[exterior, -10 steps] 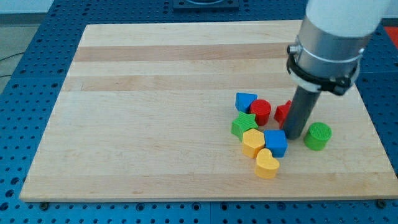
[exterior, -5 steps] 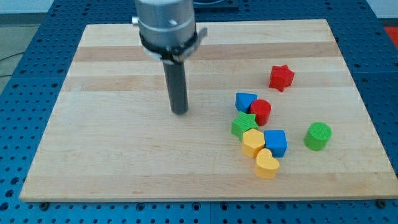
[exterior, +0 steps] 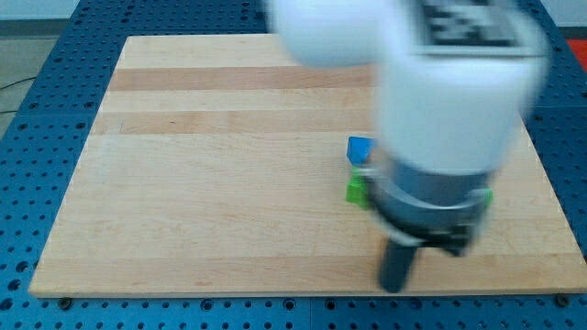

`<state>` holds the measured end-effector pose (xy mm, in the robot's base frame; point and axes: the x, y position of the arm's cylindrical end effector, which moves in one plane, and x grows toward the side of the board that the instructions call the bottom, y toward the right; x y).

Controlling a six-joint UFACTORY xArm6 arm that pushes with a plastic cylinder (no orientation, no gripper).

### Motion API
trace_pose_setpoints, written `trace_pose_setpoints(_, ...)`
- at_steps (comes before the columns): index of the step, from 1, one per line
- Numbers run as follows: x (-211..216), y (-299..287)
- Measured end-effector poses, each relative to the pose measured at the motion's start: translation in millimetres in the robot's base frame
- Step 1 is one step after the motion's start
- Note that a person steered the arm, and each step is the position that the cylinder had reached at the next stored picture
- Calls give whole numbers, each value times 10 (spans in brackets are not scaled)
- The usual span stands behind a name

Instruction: Push the yellow hexagon to the bottom of the red star

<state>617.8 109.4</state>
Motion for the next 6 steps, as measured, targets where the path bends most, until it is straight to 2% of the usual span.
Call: trace_pose_setpoints(6, -1520, 45)
